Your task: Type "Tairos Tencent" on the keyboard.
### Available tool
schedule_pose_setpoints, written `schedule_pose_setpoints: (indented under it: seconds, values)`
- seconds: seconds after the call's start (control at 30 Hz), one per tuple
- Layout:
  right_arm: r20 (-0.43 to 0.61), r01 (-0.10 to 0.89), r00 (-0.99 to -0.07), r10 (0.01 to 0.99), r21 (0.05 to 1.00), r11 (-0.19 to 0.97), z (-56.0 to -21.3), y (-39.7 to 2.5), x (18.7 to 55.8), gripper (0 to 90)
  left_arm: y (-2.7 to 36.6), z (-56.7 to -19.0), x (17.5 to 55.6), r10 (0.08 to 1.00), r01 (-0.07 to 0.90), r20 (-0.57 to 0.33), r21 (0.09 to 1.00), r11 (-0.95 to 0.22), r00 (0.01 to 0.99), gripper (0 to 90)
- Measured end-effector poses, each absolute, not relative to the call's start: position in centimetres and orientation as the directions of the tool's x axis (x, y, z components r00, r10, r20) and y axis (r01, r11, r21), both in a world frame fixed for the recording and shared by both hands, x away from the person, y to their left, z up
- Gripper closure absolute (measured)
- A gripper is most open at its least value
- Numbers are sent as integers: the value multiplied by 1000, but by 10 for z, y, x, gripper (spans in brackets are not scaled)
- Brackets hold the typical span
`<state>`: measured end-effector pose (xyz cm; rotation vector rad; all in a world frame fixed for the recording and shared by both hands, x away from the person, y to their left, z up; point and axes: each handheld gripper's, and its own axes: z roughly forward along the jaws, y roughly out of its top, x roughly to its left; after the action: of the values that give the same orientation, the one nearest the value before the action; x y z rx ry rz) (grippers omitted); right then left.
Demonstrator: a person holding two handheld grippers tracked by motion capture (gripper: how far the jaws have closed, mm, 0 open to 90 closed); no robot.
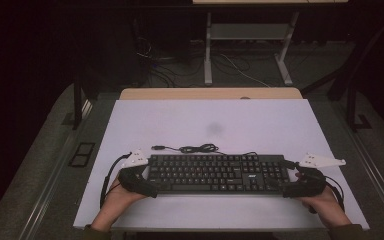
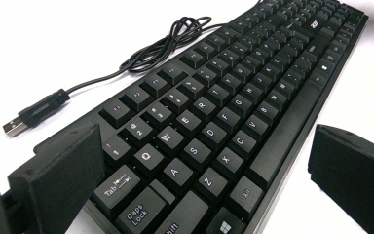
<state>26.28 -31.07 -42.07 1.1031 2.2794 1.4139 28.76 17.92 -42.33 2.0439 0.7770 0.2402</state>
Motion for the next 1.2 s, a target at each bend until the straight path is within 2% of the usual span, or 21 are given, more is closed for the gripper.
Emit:
schedule_pose_setpoints:
  seconds: [1.2]
  values:
    - [204,459,-744,636,848,265,-414,-282,273,104,180,-421,287,613,427,-125,822,-376,780,0]
